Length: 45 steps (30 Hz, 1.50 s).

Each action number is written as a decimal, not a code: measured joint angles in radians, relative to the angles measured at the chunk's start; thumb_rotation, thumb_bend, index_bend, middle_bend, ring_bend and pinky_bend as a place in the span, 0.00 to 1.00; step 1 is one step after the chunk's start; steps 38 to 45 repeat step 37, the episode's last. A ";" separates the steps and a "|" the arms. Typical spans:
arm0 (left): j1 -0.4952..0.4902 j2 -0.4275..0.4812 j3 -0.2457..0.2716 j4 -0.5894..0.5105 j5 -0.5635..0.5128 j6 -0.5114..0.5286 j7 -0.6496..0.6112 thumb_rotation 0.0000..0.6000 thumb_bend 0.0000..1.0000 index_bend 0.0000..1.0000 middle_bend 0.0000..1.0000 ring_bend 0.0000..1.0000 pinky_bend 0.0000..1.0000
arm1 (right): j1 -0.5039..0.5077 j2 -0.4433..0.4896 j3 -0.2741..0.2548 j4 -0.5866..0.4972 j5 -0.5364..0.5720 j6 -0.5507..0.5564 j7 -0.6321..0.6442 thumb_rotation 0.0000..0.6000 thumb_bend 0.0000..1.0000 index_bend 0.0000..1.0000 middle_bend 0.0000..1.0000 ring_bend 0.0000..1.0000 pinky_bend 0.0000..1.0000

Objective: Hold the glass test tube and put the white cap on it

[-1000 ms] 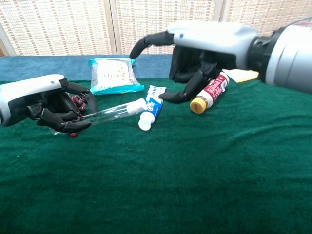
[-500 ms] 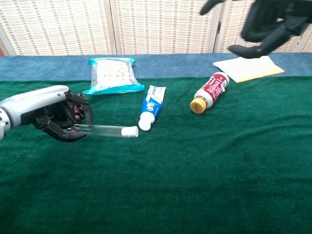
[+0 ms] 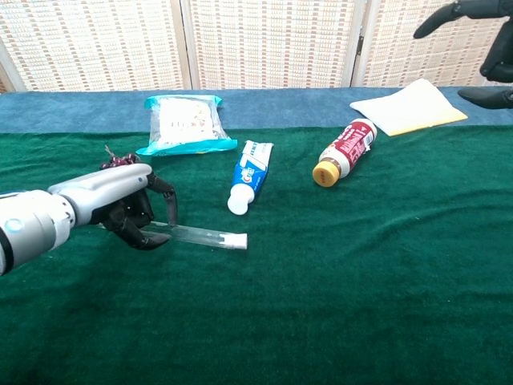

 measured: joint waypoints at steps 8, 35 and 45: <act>-0.011 -0.010 0.002 0.006 -0.038 -0.001 0.029 1.00 0.58 0.43 1.00 0.97 0.96 | -0.018 -0.009 0.004 0.027 -0.001 -0.009 0.021 0.97 0.48 0.14 1.00 1.00 1.00; 0.193 0.361 0.025 -0.154 0.242 0.240 -0.218 1.00 0.49 0.31 0.58 0.50 0.51 | -0.165 0.093 -0.016 0.055 -0.004 0.083 0.095 0.98 0.47 0.26 0.56 0.63 0.69; 0.231 0.405 0.035 -0.152 0.280 0.282 -0.251 1.00 0.49 0.30 0.51 0.44 0.44 | -0.189 0.097 -0.020 0.063 -0.016 0.115 0.120 0.99 0.47 0.26 0.47 0.52 0.59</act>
